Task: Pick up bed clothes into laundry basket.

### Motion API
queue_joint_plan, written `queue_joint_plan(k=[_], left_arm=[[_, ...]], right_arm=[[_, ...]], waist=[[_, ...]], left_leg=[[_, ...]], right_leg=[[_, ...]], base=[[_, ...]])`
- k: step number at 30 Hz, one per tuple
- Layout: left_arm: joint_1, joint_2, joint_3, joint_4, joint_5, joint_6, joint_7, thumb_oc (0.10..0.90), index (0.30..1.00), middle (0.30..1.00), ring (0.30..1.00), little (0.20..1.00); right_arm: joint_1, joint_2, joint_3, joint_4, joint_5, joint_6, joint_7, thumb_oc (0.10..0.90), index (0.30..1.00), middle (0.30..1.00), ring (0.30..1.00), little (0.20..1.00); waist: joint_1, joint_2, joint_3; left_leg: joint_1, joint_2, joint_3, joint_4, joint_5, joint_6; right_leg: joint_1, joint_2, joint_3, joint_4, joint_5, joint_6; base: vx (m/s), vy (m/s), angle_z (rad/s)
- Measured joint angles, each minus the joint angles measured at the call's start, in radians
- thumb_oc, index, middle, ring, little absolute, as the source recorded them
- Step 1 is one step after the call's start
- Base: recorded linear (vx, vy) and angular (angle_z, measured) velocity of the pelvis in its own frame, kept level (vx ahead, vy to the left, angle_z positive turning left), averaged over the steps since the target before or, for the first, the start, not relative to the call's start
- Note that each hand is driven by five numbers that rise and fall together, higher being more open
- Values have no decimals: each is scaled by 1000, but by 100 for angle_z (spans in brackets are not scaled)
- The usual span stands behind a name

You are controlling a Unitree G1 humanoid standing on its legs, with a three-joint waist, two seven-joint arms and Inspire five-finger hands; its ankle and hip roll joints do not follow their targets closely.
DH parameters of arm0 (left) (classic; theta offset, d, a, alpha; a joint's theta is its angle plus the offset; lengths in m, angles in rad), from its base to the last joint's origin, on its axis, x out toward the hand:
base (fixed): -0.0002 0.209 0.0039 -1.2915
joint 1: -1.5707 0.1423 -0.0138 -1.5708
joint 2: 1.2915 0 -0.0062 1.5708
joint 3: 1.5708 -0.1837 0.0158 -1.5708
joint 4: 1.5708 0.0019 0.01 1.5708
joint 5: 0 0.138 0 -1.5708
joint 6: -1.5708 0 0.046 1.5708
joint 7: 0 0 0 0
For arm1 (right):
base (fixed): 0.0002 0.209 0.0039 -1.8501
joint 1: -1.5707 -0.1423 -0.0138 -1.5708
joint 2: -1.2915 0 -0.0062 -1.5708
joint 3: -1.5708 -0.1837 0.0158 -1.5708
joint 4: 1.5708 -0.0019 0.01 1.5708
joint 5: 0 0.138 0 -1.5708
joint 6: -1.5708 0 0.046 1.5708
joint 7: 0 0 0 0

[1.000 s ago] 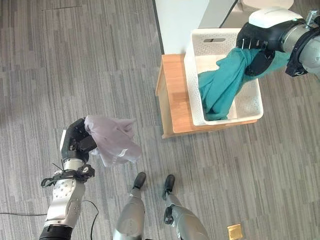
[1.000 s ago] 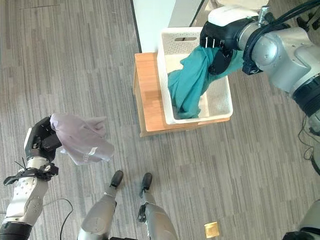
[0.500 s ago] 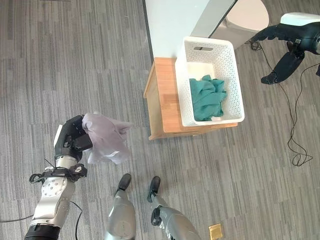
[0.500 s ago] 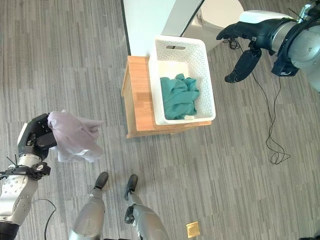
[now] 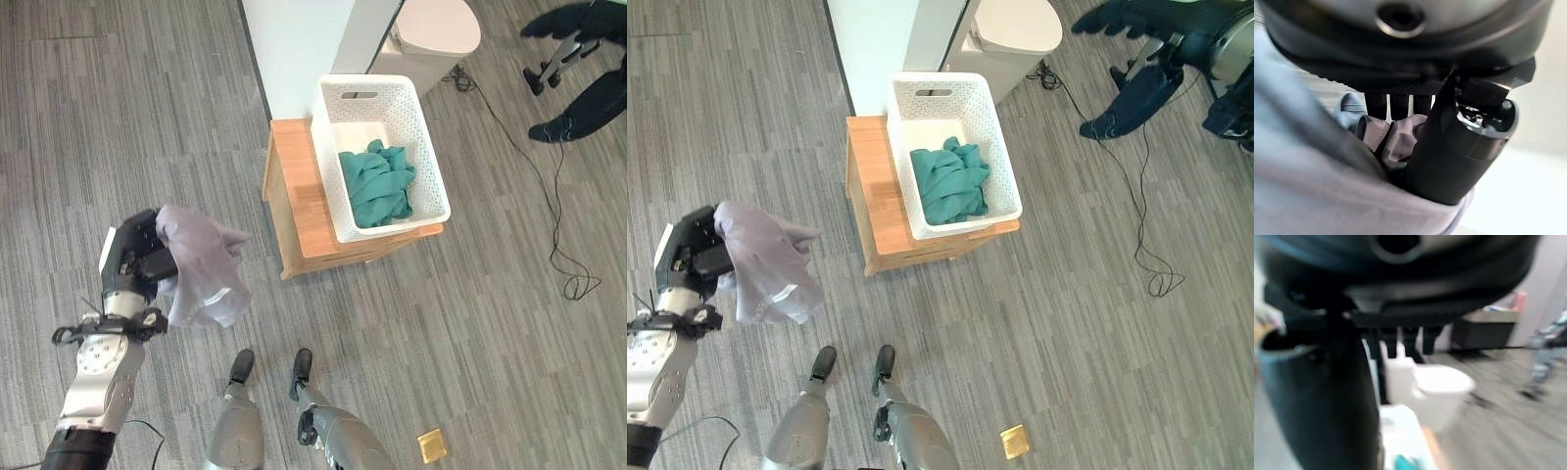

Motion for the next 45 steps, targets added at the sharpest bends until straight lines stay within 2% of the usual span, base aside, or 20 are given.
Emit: queue_joint_plan(k=[3,4,7,8,9,10,13,15,17,20,22,25,27,32,33,36,38,39,44,45], left_arm=[[-130,164,20,0,11,1,-2,400,300,300,300,300],[-204,168,15,-1,-43,-1,-3,400,300,300,300,300],[-328,174,17,0,-150,-52,-4,400,300,300,300,300],[-391,202,-13,3,-173,-56,-4,400,300,300,300,300],[-438,229,-53,20,-178,-60,-3,400,300,300,300,300],[-539,283,-160,57,-179,-54,-5,400,300,300,300,300],[-584,302,-213,92,-220,-59,-23,400,300,300,300,300],[-662,333,-328,114,-254,-53,-36,400,300,300,300,300],[-731,348,-421,129,-256,-51,-82,400,300,300,300,300],[-864,352,-563,188,-256,-47,-104,400,300,300,300,300],[-954,342,-641,302,-262,-43,-136,400,300,300,300,300],[-1013,322,-696,479,-267,-40,-160,400,300,300,300,300],[-1093,304,-737,642,-263,13,-155,400,300,300,300,300],[-1243,308,-831,758,-197,44,-147,400,300,300,300,300],[-1360,312,-1004,795,-112,46,-133,400,300,300,300,300],[-1487,329,-1169,781,58,41,-126,400,300,300,300,300],[-1639,319,-1390,782,236,39,-80,400,300,300,300,300],[-1738,310,-1517,749,400,33,-50,400,300,300,300,300],[-1791,281,-1560,630,726,-51,31,400,300,300,300,300],[-1756,211,-1535,605,880,-59,78,400,300,300,300,300]], right_arm=[[416,18,-391,-166,-51,-10,-20,800,900,900,900,900],[656,53,-613,-209,-83,-12,-20,800,900,900,900,900],[980,96,-828,-227,-140,2,-24,800,900,900,900,900],[1129,160,-953,-200,-153,9,-31,800,900,900,900,900],[1205,192,-1000,-172,-159,22,-35,800,900,900,900,900],[1331,307,-1161,-163,-160,32,-47,800,900,900,900,900],[1379,398,-1172,-102,-159,83,-86,800,900,900,900,900],[1394,546,-1229,-81,-137,66,-109,800,900,900,900,900],[1470,604,-1123,-23,-111,100,-112,800,900,900,900,900],[1521,739,-1083,54,-111,109,-104,800,900,900,900,900],[1567,884,-985,141,-89,146,-86,800,900,900,900,900],[1590,928,-898,241,-78,136,-66,800,900,900,900,900],[1613,945,-825,290,-78,151,-48,800,900,900,900,900],[1601,1032,-770,565,-102,151,-45,800,900,900,900,900],[1574,1063,-726,704,-132,143,-45,800,900,900,900,900],[1594,1093,-682,775,-186,163,-37,800,900,900,900,900],[1591,1127,-684,840,-195,155,-38,800,900,900,900,900],[1585,1143,-671,870,-197,152,-40,800,900,900,900,900],[1542,1143,-658,937,-224,144,-53,800,900,900,900,900],[1532,1129,-694,940,-224,127,-60,800,900,900,900,900]], waist=[[-65,55,-8],[-79,70,-13],[-119,106,-54],[-145,115,-87],[-167,124,-99],[-172,132,-121],[-245,173,-170],[-271,176,-191],[-305,187,-204],[-343,190,-206],[-372,210,-211],[-398,236,-228],[-409,242,-235],[-390,211,-256],[-381,191,-266],[-359,183,-271],[-351,175,-274],[-348,173,-277],[-325,206,-279],[-299,253,-275]], left_leg=[[54,-1,10,-18,-2,7],[66,-1,8,-19,-6,13],[90,-8,33,-36,-16,26],[92,-8,42,-44,-19,29],[101,-10,48,-52,-19,30],[103,-6,49,-55,-20,30],[136,-8,103,-62,-37,34],[139,-3,116,-62,-40,38],[160,-2,142,-64,-57,29],[164,1,144,-66,-59,29],[159,2,152,-67,-63,23],[159,0,172,-67,-67,25],[156,2,187,-67,-68,25],[138,9,196,-67,-65,21],[131,12,195,-67,-63,22],[129,11,195,-65,-63,29],[122,8,188,-62,-65,30],[106,4,178,-62,-64,31],[90,-12,173,-62,-61,34],[92,-21,175,-61,-61,34]], right_leg=[[40,0,2,0,0,1],[57,-1,0,1,-1,3],[65,-8,20,1,-16,22],[59,-8,29,0,-19,25],[62,-7,40,1,-24,31],[62,-5,45,1,-26,34],[69,-3,86,0,-28,37],[73,2,88,0,-29,37],[77,6,112,0,-34,32],[81,10,109,0,-34,31],[78,12,116,0,-35,31],[64,13,131,0,-36,33],[54,15,137,-1,-34,32],[33,21,138,0,-29,31],[28,23,135,0,-28,29],[28,23,131,0,-22,21],[24,17,123,0,-24,24],[12,11,111,0,-26,25],[-1,-6,106,0,-27,27],[4,-19,105,0,-37,42]], base=[[51,74,-7],[61,65,2],[43,42,-21],[68,77,-25],[62,81,-16],[23,43,-23],[58,62,-54],[25,28,-26],[38,23,-50],[31,13,-1],[24,26,-17],[20,17,-18],[19,14,-22],[31,10,-3],[43,1,3],[22,0,1],[11,0,15],[16,2,20],[30,3,11],[37,19,12]])
